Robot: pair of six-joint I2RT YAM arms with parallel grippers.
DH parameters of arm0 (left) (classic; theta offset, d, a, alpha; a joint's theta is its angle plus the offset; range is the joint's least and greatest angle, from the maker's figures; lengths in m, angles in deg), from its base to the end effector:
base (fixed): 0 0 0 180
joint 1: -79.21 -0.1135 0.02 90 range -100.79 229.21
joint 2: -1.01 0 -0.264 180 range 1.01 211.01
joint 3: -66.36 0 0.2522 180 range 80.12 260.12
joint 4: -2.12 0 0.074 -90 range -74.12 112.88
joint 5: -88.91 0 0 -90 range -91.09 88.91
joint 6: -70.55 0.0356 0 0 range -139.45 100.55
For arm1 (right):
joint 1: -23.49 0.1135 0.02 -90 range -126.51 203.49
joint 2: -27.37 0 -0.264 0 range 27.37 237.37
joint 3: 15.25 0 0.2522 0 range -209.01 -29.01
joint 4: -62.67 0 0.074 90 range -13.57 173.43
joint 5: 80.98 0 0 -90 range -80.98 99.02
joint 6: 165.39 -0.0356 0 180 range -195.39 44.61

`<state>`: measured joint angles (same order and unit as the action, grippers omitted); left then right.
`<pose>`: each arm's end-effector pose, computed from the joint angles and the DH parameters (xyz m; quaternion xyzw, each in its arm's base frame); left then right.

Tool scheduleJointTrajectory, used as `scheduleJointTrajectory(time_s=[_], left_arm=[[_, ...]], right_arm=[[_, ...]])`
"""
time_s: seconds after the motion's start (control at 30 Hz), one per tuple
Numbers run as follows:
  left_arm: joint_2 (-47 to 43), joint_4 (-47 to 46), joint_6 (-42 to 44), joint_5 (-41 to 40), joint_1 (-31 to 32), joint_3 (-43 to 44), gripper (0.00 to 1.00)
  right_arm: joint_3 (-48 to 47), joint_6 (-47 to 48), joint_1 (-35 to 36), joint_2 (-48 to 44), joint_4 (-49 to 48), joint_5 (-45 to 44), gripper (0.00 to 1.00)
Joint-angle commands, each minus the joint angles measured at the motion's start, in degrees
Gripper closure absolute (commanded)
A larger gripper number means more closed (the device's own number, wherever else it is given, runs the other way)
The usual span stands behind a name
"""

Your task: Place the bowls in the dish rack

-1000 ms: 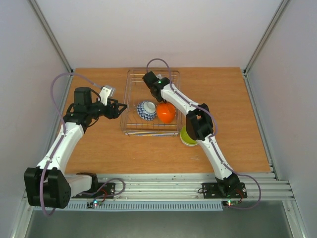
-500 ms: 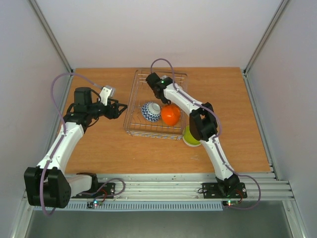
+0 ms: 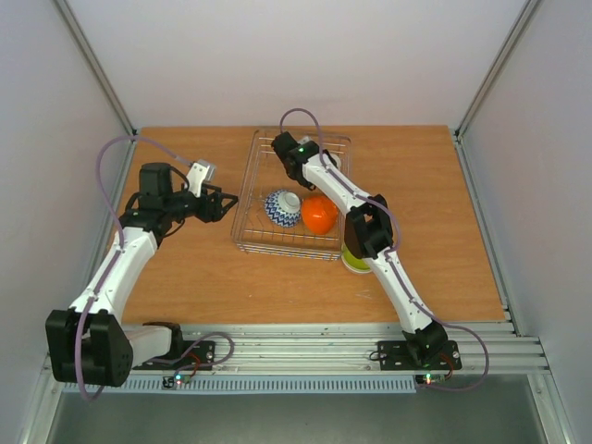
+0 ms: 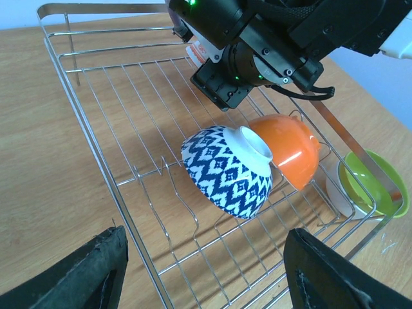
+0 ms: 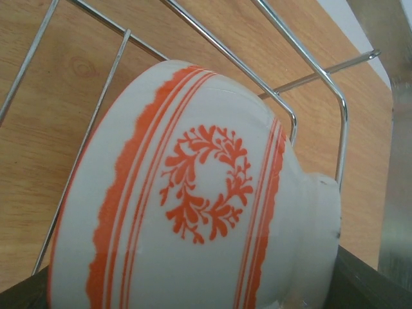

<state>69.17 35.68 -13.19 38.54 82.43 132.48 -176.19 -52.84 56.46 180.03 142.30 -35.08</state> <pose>0.2546 -0.0371 0.2905 0.2236 0.8211 -0.2900 0.4379 0.4631 0.2709 0.1767 -0.3722 0.8377 -0.3553 0.1832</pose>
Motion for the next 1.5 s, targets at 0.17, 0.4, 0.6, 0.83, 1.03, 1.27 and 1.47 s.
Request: scheduleJointTrajectory(time_s=[0.17, 0.4, 0.6, 0.83, 1.03, 1.27, 1.47], left_arm=[[1.28, -2.31, 0.76, 1.06, -0.21, -0.59, 0.33], [1.32, -2.31, 1.08, 0.74, -0.19, -0.61, 0.33], [1.17, -2.31, 1.34, 0.70, -0.24, -0.68, 0.33], [0.78, -2.26, 1.38, 0.77, -0.22, -0.68, 0.33], [0.14, -2.30, 1.56, 0.95, -0.22, -0.77, 0.33], [-0.41, -2.11, 1.38, 1.81, -0.21, -0.68, 0.33], [-0.45, -2.13, 1.22, 2.19, -0.24, -0.74, 0.33]], right_arm=[[0.30, 0.35, -0.89, 0.08, 0.05, 1.06, 0.39], [8.14, 0.81, -0.06, -5.57, -7.01, 7.22, 0.01], [9.34, 1.04, 0.37, -8.04, -8.27, 13.06, 0.01], [13.01, 0.88, 1.43, -13.69, -11.63, 18.42, 0.01], [15.75, -0.35, 1.57, -19.89, -12.49, 20.33, 0.01], [35.83, -5.34, 1.48, -39.25, -20.07, 25.40, 0.03], [55.22, -11.37, 1.46, -54.44, -22.88, 27.04, 0.28]])
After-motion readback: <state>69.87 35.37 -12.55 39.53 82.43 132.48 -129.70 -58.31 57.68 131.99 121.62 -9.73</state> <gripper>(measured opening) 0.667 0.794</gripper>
